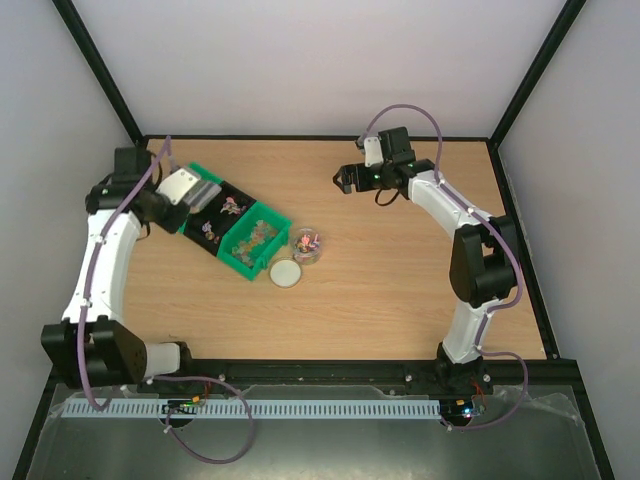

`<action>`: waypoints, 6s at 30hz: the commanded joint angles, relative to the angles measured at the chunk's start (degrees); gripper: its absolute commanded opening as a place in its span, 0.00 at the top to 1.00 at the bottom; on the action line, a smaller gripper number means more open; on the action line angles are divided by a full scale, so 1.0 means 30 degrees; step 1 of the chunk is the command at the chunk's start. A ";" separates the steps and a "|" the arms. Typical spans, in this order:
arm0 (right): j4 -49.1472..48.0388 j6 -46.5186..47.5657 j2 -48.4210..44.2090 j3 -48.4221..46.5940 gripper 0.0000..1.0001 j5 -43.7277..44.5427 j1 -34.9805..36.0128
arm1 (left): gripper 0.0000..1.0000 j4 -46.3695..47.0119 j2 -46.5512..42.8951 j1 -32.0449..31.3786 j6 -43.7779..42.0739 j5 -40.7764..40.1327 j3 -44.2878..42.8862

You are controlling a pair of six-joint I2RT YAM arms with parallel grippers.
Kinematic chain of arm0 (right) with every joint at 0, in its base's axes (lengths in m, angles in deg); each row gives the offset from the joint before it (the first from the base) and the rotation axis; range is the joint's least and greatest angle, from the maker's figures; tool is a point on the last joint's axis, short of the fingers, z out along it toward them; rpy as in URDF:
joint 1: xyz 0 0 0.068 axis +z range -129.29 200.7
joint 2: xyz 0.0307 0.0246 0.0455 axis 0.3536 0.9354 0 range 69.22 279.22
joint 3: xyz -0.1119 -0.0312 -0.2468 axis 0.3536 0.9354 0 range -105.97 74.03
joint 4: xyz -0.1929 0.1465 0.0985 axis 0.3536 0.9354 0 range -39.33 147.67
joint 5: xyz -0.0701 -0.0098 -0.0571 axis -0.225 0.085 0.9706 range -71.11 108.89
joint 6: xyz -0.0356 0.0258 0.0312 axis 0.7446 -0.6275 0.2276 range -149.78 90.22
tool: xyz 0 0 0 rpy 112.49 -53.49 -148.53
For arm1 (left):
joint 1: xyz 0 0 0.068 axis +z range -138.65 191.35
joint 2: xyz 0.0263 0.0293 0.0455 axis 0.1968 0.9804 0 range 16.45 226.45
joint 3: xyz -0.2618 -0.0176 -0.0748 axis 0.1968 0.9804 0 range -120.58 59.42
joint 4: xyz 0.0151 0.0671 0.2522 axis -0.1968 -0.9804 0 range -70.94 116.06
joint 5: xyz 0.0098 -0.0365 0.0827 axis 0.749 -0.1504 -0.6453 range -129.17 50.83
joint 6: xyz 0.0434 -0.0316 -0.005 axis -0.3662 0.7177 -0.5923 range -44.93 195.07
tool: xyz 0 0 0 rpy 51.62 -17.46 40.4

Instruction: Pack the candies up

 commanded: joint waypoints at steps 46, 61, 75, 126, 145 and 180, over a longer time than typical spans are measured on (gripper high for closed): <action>0.2576 0.2186 -0.0174 -0.1828 0.01 0.0623 -0.0096 | 0.38 0.2750 -0.3252 1.0725 -1.1175 0.3426 1.3879; 0.0877 0.4378 -0.3013 0.0854 0.02 -0.4035 -0.0093 | 0.01 0.1647 -0.5279 1.0714 -0.7939 0.8272 0.7718; 0.6897 1.4211 -0.3749 0.2857 0.01 -0.9779 0.1849 | 0.00 0.4159 -0.6301 0.2930 -0.3406 0.6929 0.8479; -0.2274 1.7982 0.0180 0.7549 0.57 -0.3125 0.9608 | 0.01 1.1751 -0.1028 -0.6380 0.4533 0.0644 0.8767; 0.0744 1.7432 0.3666 0.4633 0.79 0.0290 1.1071 | 0.01 1.0958 -0.6024 -0.3501 0.7353 0.4106 1.0340; 1.3419 1.6855 -0.6929 0.4285 0.98 -1.4008 0.6025 | 0.08 0.0327 -0.8721 -0.6996 -0.5998 1.0800 0.5501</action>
